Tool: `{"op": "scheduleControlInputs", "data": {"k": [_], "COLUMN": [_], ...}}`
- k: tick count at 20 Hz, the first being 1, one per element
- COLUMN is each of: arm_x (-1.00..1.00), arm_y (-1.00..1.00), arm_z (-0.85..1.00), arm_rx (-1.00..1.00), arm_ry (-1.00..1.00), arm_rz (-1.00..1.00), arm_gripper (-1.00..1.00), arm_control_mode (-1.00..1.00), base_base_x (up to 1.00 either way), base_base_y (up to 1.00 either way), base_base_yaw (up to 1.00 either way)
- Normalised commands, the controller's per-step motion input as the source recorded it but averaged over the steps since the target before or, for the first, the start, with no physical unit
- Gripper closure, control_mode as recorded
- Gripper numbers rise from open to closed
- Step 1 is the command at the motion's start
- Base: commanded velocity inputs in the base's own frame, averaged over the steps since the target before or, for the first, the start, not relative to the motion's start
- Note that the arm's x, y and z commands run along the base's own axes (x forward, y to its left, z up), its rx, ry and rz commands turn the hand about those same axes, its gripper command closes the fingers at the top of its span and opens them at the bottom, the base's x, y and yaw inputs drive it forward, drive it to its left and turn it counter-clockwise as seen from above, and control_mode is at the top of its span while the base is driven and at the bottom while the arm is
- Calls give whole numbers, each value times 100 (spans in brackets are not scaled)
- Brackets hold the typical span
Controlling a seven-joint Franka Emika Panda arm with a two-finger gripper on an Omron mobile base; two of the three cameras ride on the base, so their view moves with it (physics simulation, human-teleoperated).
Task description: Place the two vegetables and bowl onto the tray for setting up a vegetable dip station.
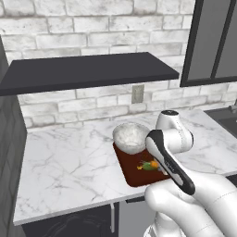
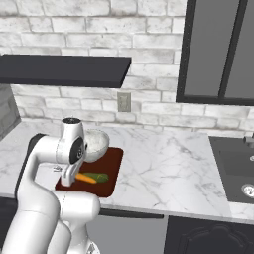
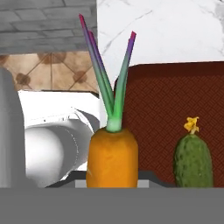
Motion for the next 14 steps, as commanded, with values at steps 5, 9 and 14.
{"op": "scheduleControlInputs", "data": {"k": [5,9,14], "arm_x": [31,31,20], "arm_y": [4,2,0], "arm_z": [-24,-24,-25], "arm_rx": [0,0,0], "arm_ry": [2,8,2], "arm_rz": [0,0,0], "arm_gripper": [100,100,100], "arm_control_mode": [-100,-100,-100], "base_base_x": [0,0,0], "base_base_y": [0,0,0], "base_base_yaw": [0,0,0]}}
